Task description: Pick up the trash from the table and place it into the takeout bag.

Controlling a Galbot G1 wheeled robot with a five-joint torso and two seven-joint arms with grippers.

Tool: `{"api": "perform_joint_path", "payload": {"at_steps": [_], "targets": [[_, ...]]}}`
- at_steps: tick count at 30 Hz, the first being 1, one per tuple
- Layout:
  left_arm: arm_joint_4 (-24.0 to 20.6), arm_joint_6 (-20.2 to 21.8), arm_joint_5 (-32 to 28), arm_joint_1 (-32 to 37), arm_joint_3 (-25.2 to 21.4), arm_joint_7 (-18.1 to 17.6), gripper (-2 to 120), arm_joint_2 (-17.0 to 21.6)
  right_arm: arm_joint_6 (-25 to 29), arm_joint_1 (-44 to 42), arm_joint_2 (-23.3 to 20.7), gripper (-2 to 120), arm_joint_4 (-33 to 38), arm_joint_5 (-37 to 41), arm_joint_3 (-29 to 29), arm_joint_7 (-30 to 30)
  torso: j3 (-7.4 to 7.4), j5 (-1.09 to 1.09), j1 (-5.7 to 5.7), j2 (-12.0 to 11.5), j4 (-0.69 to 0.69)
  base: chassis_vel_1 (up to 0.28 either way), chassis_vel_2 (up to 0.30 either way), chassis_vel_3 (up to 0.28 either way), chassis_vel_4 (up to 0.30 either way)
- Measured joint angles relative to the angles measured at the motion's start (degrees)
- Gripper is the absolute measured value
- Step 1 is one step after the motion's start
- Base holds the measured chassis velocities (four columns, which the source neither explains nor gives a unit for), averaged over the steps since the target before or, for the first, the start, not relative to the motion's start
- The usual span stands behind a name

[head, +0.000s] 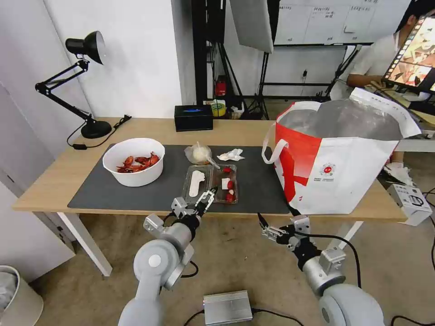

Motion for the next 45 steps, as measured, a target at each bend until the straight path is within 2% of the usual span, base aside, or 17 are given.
{"api": "perform_joint_path", "payload": {"at_steps": [20,36,45], "targets": [[1.4,-3.6,0.2,-2.0,0.1,-3.1,100,0.0,0.2,-0.5,1.0,100,-0.6,-0.3,-0.5,0.1,-0.01,0.00,-0.02,0.0,0.00,0.000,0.000,0.000,0.000],[2.0,-7.1,0.4,-2.7,0.1,-3.4,100,-0.4,0.3,-0.2,1.6,100,-2.1,-0.5,-1.1,0.2,0.01,0.00,0.00,0.0,0.01,0.000,0.000,0.000,0.000],[1.5,-7.6,0.4,-2.1,0.3,-2.8,100,-0.4,0.3,0.3,1.9,100,-2.8,-0.6,-1.3,0.2,0.01,0.00,0.00,0.0,0.01,0.000,0.000,0.000,0.000]]}}
